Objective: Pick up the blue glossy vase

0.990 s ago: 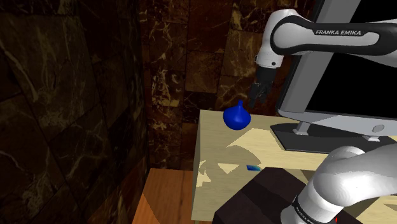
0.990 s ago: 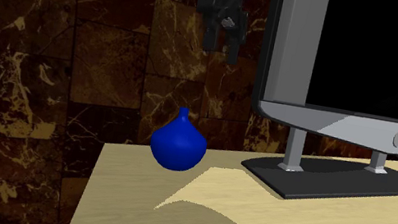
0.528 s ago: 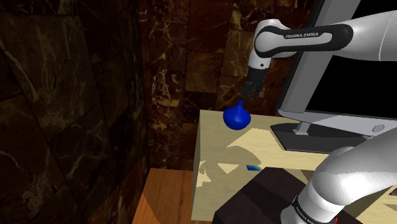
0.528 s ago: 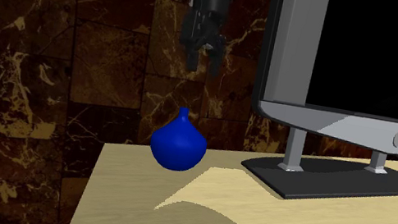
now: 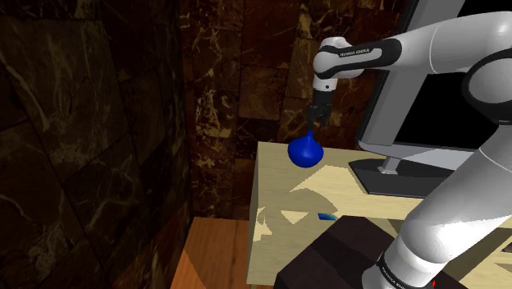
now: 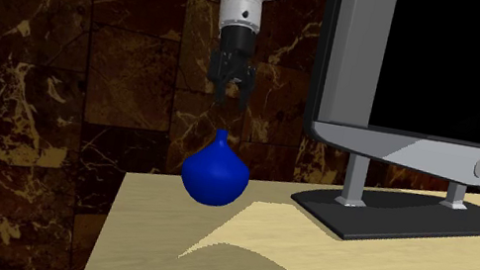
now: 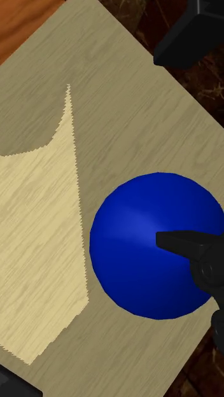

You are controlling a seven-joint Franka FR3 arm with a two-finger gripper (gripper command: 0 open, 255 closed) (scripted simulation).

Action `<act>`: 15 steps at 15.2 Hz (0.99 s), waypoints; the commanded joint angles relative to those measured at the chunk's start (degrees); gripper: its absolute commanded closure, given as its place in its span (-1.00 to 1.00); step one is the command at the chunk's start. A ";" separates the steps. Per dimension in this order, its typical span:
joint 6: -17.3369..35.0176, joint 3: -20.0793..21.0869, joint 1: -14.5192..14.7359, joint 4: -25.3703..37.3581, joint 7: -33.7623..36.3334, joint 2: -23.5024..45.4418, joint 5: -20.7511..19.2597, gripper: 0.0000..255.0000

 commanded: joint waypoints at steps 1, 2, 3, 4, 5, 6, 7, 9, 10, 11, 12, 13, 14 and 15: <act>0.37 -0.82 -0.57 3.44 -1.23 4.06 0.08 -1.00; 0.49 -1.21 -0.89 5.31 -1.86 6.18 0.19 -1.00; 0.56 -1.58 -1.23 7.25 -2.49 8.33 0.34 -1.00; 0.56 -1.92 -1.59 9.28 -3.11 10.49 0.52 -1.00; 0.50 -2.24 -1.97 11.40 -3.73 12.69 0.72 -1.00; 0.37 -2.54 -2.37 13.61 -4.33 14.90 0.95 -1.00; 0.17 -2.81 -2.80 15.92 -4.92 17.15 1.20 -1.00; -0.16 -3.06 -3.35 18.76 -5.60 19.82 1.51 -1.00; 0.57 -3.05 -3.36 18.13 -5.59 19.93 1.53 -1.00; 1.31 -3.04 -3.36 17.50 -5.58 20.04 1.55 -1.00; 2.03 -3.03 -3.36 16.92 -5.57 20.18 1.57 -1.00; 2.75 -3.02 -3.36 16.34 -5.57 20.33 1.60 -1.00; 3.47 -3.02 -3.37 15.78 -5.57 20.49 1.63 -1.00; 4.19 -3.01 -3.37 15.23 -5.56 20.66 1.66 -1.00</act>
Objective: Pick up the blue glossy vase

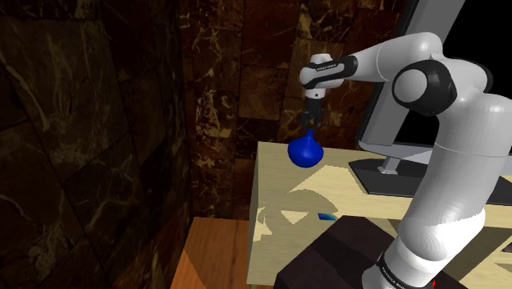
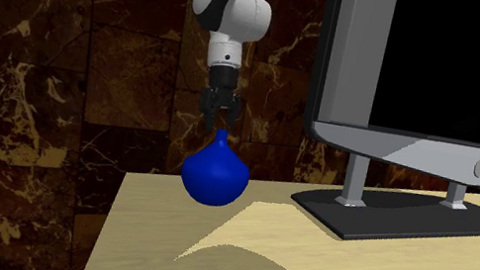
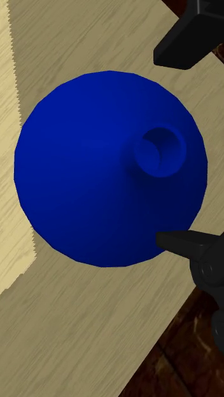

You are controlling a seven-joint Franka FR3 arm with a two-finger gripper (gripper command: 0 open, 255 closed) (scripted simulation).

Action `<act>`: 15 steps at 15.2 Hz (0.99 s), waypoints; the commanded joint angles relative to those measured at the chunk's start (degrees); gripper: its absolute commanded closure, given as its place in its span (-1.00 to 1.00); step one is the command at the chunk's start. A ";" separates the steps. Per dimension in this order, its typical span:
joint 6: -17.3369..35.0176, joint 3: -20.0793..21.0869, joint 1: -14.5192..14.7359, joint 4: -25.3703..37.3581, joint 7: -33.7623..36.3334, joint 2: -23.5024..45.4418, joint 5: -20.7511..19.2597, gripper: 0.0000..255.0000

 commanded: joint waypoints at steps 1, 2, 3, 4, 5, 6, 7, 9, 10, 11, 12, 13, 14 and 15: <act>1.94 0.01 -0.04 -1.54 -0.04 0.38 0.07 -1.00; 1.94 0.01 -0.04 -1.55 -0.04 0.37 0.07 -1.00; 1.94 0.01 -0.04 -1.54 -0.04 0.38 0.07 -1.00; 1.97 0.01 -0.03 -1.59 -0.04 0.37 0.07 1.00; 1.98 0.00 -0.04 -1.61 -0.05 0.35 0.07 1.00; 1.97 0.00 -0.04 -1.59 -0.06 0.36 0.07 1.00; 1.97 0.00 -0.04 -1.60 -0.05 0.35 0.07 1.00; 1.98 0.00 -0.04 -1.61 -0.06 0.35 0.07 1.00; 1.99 0.00 -0.04 -1.61 -0.05 0.36 0.07 1.00; 1.98 0.01 -0.04 -1.59 -0.05 0.37 0.07 1.00; 1.98 0.01 -0.03 -1.58 -0.04 0.38 0.07 1.00; 1.94 0.01 -0.04 -1.54 -0.04 0.38 0.07 1.00; 1.23 -0.01 -0.03 -1.02 -0.04 0.19 0.04 1.00; 0.51 -0.02 -0.02 -0.49 -0.04 0.01 0.00 1.00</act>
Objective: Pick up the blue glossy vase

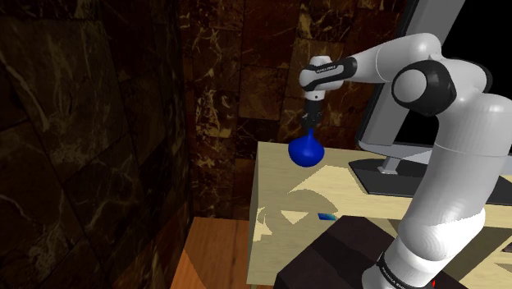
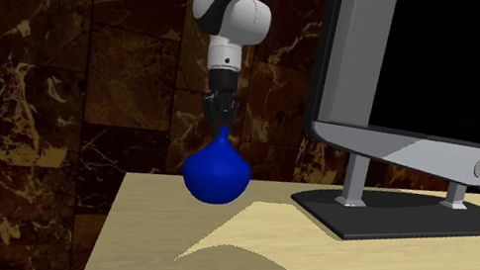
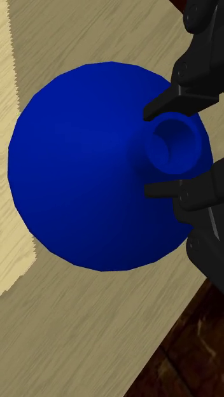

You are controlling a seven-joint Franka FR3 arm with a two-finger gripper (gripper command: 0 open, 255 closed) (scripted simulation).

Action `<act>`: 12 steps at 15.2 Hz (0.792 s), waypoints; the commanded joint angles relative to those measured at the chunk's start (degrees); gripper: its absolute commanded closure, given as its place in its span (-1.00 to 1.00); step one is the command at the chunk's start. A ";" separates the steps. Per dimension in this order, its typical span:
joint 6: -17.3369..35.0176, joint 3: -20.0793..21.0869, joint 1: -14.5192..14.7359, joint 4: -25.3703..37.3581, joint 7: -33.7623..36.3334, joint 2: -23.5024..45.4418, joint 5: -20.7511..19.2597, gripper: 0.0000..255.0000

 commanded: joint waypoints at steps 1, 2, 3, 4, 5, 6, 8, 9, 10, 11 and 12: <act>-1.27 -0.01 0.01 1.04 0.00 -0.28 -0.04 1.00; -1.99 -0.02 0.01 1.61 0.00 -0.43 -0.07 1.00; -2.72 -0.03 0.01 2.19 -0.01 -0.57 -0.10 1.00; -3.45 -0.04 0.02 2.80 -0.01 -0.70 -0.12 1.00; -4.18 -0.05 0.02 3.41 -0.02 -0.82 -0.14 1.00; -4.91 -0.06 0.01 4.05 -0.03 -0.92 -0.16 1.00; -6.40 -0.07 0.01 5.36 -0.05 -1.09 -0.19 1.00; -7.14 -0.08 0.00 6.04 -0.07 -1.16 -0.20 1.00; -7.89 -0.09 0.00 6.74 -0.09 -1.21 -0.21 1.00; -8.65 -0.09 -0.01 7.46 -0.10 -1.25 -0.22 1.00; -9.41 -0.10 -0.02 8.20 -0.12 -1.28 -0.22 1.00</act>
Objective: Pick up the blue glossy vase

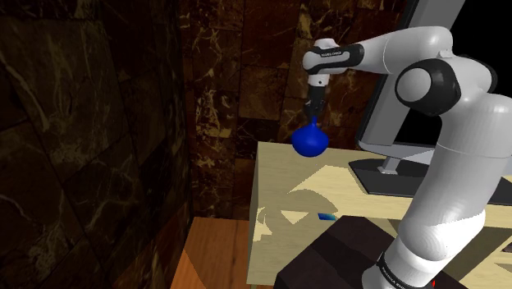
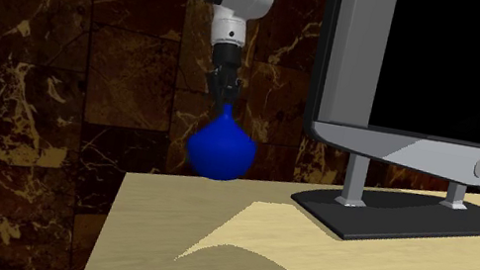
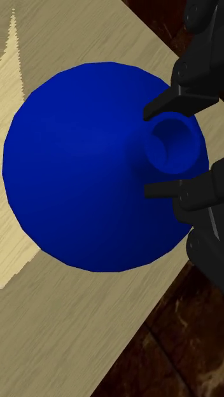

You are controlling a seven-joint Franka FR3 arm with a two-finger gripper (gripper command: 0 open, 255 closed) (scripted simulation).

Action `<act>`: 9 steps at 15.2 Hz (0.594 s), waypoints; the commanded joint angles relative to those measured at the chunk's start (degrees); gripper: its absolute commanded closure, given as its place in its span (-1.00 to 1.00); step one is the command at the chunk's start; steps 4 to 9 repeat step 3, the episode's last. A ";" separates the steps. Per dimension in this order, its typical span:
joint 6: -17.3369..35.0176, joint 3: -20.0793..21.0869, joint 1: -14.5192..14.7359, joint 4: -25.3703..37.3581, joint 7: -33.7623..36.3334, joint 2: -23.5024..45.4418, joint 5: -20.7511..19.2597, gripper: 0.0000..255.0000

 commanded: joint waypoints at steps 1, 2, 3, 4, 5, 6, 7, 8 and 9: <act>-1.39 0.00 0.01 1.39 0.01 -0.03 0.00 1.00; -1.50 0.00 0.01 1.49 0.01 -0.04 0.00 1.00; -1.50 0.00 0.01 1.50 0.01 -0.04 0.00 1.00; -1.50 0.00 0.01 1.50 0.01 -0.04 0.00 1.00; -1.50 0.00 0.01 1.50 0.01 -0.04 0.00 1.00; -1.50 0.00 0.01 1.50 0.01 -0.04 0.00 1.00; -1.50 0.00 0.01 1.50 0.01 -0.04 0.00 1.00; -1.50 0.00 0.01 1.50 0.01 -0.04 0.00 1.00; -1.50 0.00 0.01 1.50 0.01 -0.04 0.00 1.00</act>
